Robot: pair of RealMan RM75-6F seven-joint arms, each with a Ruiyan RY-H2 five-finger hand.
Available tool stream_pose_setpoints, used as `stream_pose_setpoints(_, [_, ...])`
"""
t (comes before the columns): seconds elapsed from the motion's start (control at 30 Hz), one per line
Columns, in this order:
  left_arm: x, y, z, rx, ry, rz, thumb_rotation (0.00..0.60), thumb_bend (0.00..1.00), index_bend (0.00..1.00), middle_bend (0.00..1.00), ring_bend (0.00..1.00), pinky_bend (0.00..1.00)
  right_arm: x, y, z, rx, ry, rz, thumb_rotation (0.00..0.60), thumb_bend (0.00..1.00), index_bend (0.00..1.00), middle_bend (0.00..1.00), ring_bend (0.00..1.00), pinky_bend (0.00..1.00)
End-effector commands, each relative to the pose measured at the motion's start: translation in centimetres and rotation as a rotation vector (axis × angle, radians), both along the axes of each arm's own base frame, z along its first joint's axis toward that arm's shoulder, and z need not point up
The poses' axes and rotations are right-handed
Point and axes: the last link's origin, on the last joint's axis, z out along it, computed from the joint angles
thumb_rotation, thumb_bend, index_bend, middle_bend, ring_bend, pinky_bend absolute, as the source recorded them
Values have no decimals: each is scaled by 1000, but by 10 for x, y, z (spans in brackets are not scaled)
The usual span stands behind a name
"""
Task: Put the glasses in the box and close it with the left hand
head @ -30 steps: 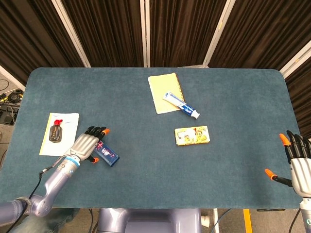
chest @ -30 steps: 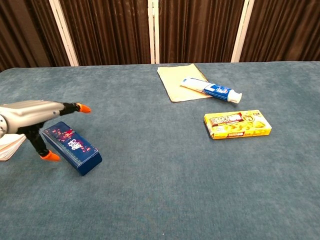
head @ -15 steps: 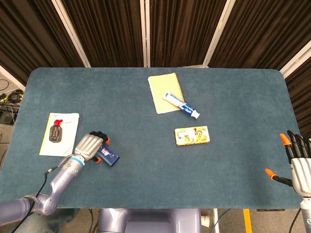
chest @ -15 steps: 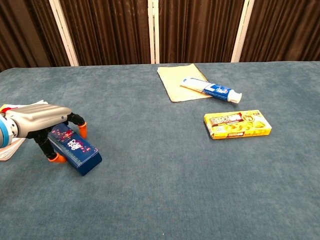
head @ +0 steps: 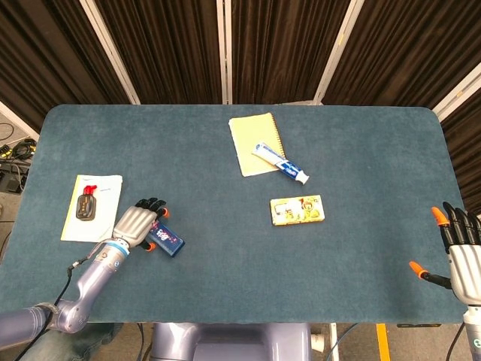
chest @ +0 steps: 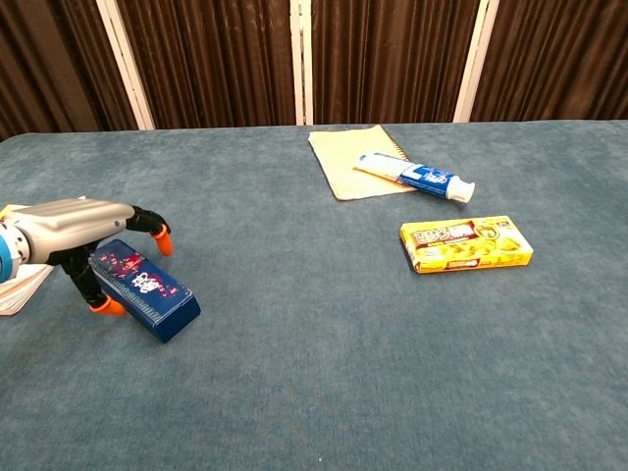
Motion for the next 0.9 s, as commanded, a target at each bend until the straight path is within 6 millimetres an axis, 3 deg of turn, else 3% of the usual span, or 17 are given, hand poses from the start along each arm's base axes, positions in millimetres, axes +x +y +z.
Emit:
stream_pose_setpoints(0.03, [0,-1,1,0,2,0,600,158,267,84,35,91,0,0,0,-1,0,1,600,0,0,0,0,0])
stream_pose_setpoints(0.17, [2,-2,9,2,-24,6,600,24,19,0,0,0,0,0,1,-2,-2,1,600,0,0,0,0,0])
stream_pose_setpoints(0.2, [3,-2,12,8,-31,3,600,4,0,0,0,0,0,0,1,-1,-2,1,600,0,0,0,0,0])
stream_pose_setpoints(0.3, [7,-3,31,58,-62,-16,600,0,0,0,0,0,1,0,1,-1,-6,3,600,0,0,0,0,0])
stream_pose_setpoints(0.6, [5,-23,118,271,-109,-42,600,0,0,0,0,0,3,3,2,2,-19,15,600,0,0,0,0,0])
stream_pose_setpoints(0.73, [-13,-52,164,413,-87,-20,600,0,0,0,0,0,4,4,3,3,-27,24,600,0,0,0,0,0])
stream_pose_setpoints(0.9, [-30,-84,186,479,-78,11,600,0,0,0,0,0,6,6,4,2,-32,33,600,0,0,0,0,0])
